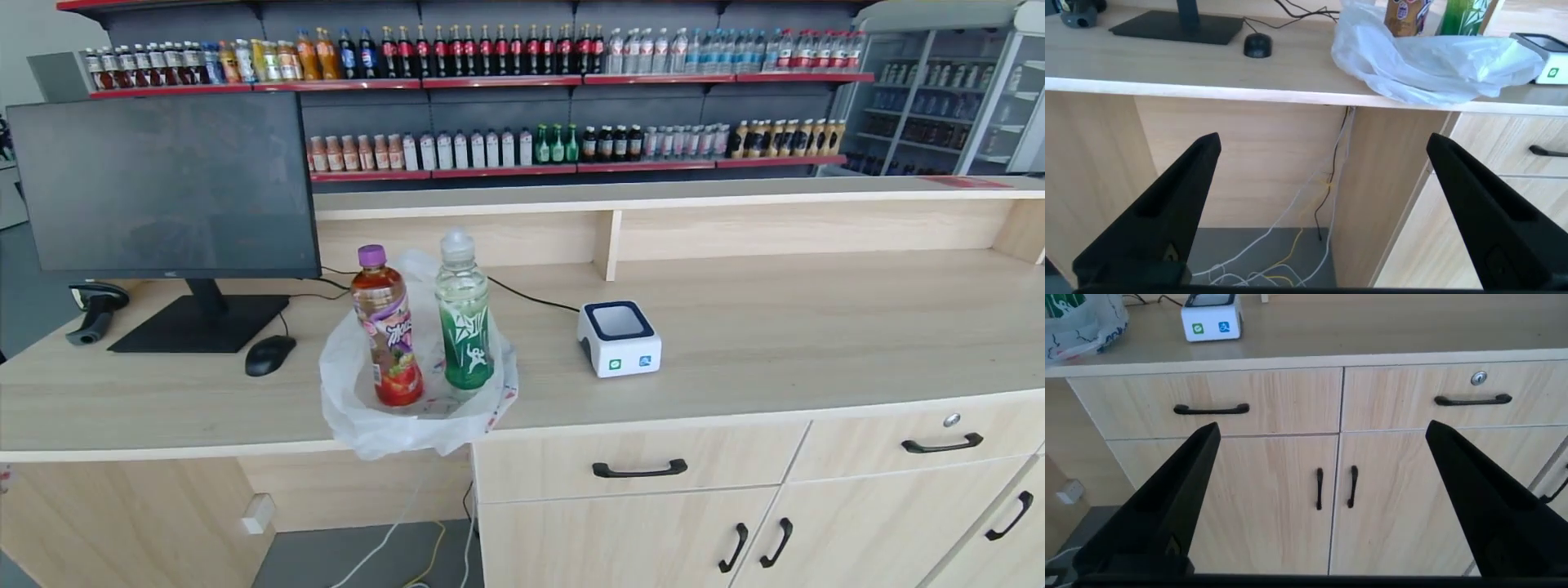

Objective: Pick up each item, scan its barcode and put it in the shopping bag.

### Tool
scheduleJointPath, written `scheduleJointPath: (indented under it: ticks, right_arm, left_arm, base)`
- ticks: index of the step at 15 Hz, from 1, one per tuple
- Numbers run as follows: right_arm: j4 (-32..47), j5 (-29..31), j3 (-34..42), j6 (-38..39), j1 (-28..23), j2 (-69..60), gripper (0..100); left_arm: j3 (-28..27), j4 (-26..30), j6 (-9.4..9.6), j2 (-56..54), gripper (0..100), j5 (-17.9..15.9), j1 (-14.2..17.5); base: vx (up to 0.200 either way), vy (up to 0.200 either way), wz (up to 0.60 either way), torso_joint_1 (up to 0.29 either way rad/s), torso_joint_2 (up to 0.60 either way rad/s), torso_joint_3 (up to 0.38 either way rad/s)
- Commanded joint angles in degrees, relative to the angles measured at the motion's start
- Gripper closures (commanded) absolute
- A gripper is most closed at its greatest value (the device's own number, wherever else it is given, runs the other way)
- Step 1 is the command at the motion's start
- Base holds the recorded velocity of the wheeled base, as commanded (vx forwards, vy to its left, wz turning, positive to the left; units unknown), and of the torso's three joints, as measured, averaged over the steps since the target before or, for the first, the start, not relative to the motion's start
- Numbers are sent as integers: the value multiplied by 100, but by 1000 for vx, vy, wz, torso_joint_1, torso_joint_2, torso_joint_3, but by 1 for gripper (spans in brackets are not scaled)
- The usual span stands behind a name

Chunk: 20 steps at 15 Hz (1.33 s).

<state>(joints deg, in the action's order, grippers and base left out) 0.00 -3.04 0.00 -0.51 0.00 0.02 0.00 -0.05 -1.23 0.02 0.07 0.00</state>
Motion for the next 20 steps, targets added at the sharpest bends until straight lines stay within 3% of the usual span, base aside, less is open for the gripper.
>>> scheduleJointPath:
  ticks: [1,4,10,13,20]
  right_arm:
    - [0,-4,0,-2,0,-2,0]
    - [0,-4,0,-28,0,-2,0]
    - [0,-4,0,-19,0,-2,0]
    - [0,-4,0,7,0,-2,0]
    - [0,-4,0,-2,-9,-2,0]
  left_arm:
    - [0,-4,0,-2,0,1,-9]
    - [0,-4,-9,-2,0,1,-9]
    - [0,-4,0,-2,0,1,-9]
    - [0,-4,0,-2,0,1,-9]
    - [0,-4,0,-2,0,1,-9]
  base:
    - [0,-200,0,2,7,2]
    - [0,-200,0,1,1,5]
    - [0,0,0,0,0,0]
    - [-200,0,0,10,6,1]
    - [0,0,0,0,0,0]
